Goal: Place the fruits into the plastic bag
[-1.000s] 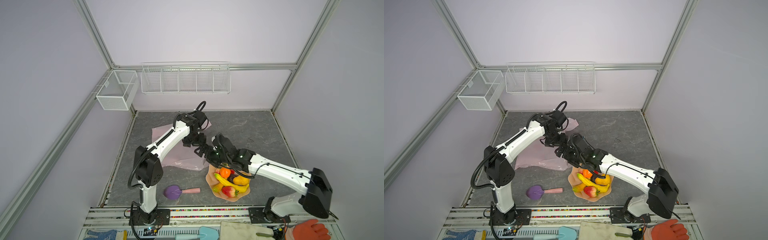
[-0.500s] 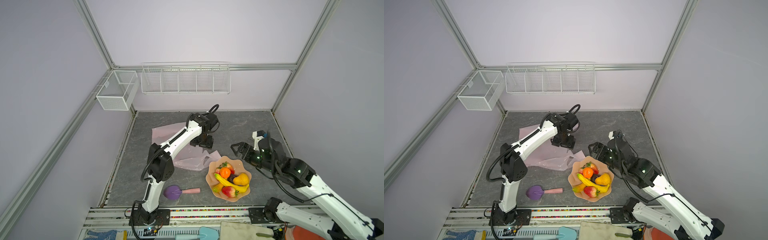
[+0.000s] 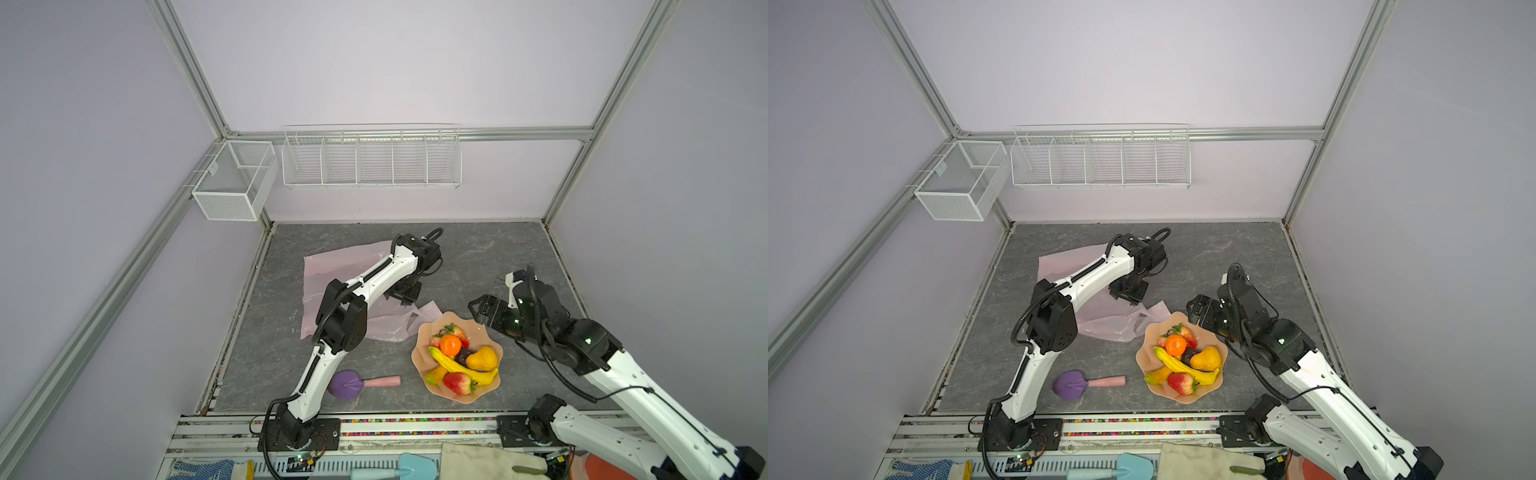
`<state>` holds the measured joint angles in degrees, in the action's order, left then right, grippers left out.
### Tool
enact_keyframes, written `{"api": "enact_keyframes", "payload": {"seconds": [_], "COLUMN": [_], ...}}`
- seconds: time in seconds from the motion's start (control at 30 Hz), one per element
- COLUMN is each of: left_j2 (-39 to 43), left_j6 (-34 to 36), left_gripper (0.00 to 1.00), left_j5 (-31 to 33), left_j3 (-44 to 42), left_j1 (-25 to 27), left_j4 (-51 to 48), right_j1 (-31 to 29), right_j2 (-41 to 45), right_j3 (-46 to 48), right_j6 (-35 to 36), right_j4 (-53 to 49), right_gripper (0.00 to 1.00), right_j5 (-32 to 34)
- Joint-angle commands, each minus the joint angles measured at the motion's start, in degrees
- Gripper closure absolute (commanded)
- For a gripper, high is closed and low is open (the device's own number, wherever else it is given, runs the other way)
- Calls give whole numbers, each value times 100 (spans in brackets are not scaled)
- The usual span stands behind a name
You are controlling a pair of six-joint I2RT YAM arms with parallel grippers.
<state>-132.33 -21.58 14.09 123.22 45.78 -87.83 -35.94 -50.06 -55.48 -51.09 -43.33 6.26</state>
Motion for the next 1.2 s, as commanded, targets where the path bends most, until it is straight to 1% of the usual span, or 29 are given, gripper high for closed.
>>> {"api": "enact_keyframes", "payload": {"seconds": [0.0,0.07,0.1,0.3,0.37,0.43,0.47,0.53,0.57,0.67,0.7,0.77,0.87,0.93,1.0,1.17], "left_j2": [313,600,758,2103,2521,2788,2844,2815,2672,1947,1630,1020,213,-174,-428,-706], "left_j6": [1,35,48,15,5,-61,-133,-163,-219,-302,-303,-367,-360,-327,-346,-389], "left_gripper": [79,95,100,100,100,100,96,74,64,44,40,35,32,31,30,27], "left_j5": [542,610,650,780,650,350,147,-246,-343,-208,-170,15,302,366,451,716], "left_j3": [-197,-416,-565,-1823,-2149,-2241,-2184,-1942,-1725,-813,-453,230,1196,1583,1714,1540], "left_j1": [1,-50,-76,-320,-359,-359,-357,-344,-330,-218,-181,-126,-30,38,103,285], "left_j4": [-380,-373,-343,49,266,509,633,870,922,717,590,241,-213,-380,-451,-366], "right_j1": [246,334,363,422,426,429,422,437,431,431,434,435,431,437,430,441], "right_j2": [-195,-320,-373,-690,-766,-837,-878,-941,-958,-930,-903,-850,-812,-795,-748,-697], "right_j3": [69,53,55,54,68,89,98,91,69,42,31,22,-36,-65,-68,-39], "right_j6": [284,367,378,376,382,430,451,494,511,555,573,597,667,700,713,734], "right_j4": [301,388,414,626,658,685,703,722,741,736,715,668,526,441,394,403], "right_gripper": [11,11,11,11,11,11,11,11,11,11,11,11,11,11,11,11], "right_j5": [-393,-502,-551,-940,-973,-956,-950,-965,-982,-987,-985,-985,-1035,-1044,-1016,-1048]}}
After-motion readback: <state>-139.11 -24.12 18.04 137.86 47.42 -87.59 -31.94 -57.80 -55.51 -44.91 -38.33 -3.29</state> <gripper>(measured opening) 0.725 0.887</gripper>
